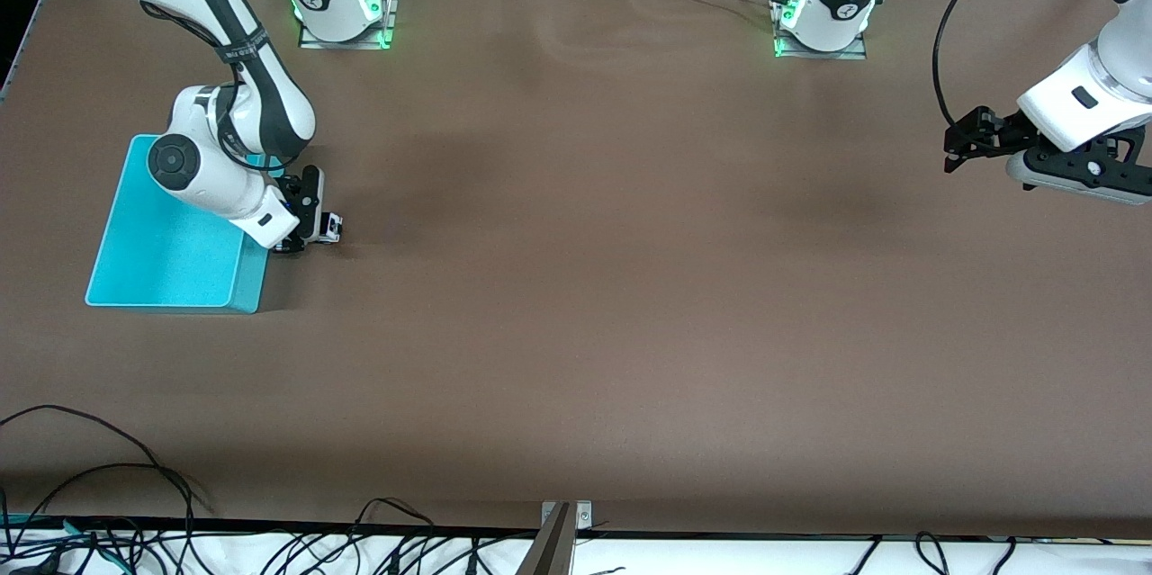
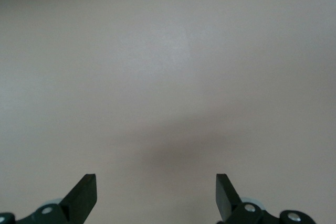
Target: Wind and store white jeep toy
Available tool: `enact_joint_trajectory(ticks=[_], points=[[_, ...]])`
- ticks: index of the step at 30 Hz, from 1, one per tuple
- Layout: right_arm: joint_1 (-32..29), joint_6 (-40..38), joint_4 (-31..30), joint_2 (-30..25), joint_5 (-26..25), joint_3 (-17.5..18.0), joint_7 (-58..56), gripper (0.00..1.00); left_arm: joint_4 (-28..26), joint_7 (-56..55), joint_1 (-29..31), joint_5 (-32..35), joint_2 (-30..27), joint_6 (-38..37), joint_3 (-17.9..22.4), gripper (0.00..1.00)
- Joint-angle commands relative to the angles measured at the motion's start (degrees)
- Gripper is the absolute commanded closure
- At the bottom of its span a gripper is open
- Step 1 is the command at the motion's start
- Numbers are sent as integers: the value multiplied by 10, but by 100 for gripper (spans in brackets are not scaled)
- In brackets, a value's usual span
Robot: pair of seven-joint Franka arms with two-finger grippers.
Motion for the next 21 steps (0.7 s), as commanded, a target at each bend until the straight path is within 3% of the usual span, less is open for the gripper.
enact_joint_trajectory(ticks=[1, 10, 21], points=[[1, 1, -7, -9, 14, 7, -10, 66, 22, -6, -8, -9, 6, -17, 7, 0], [1, -37, 25, -35, 14, 20, -6, 66, 23, -6, -4, -7, 6, -33, 7, 0], [0, -191, 158, -36, 17, 17, 23, 66, 42, -3, 4, -12, 10, -43, 10, 0]])
